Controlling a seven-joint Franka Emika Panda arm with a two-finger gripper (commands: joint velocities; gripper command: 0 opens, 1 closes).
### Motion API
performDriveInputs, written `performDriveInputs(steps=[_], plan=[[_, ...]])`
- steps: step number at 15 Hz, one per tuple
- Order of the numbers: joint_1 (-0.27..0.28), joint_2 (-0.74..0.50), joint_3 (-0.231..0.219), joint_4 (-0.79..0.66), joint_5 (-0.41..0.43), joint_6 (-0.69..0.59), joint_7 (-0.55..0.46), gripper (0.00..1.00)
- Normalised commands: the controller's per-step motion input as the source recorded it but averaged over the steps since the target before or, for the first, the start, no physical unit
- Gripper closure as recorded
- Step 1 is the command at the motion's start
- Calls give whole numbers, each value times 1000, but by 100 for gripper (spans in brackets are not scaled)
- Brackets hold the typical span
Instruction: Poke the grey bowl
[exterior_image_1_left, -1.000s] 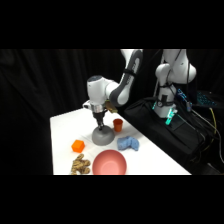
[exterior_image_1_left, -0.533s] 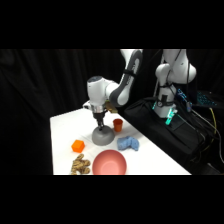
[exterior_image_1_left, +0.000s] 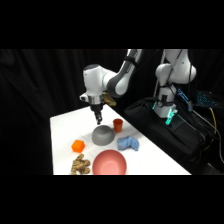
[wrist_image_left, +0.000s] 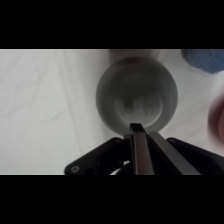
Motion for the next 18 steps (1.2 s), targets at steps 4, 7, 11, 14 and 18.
performDriveInputs(steps=[4, 7, 11, 14, 18], plan=[[-15, -248, -25, 107, -67, -332, 6, 100], [-40, -219, 3, 123, -16, -257, 1, 62], [-30, -198, 16, 121, 13, -260, 53, 19], [-1, -159, 21, 130, -42, -276, 161, 0], [-1, -115, 31, 103, -39, -216, 126, 0]])
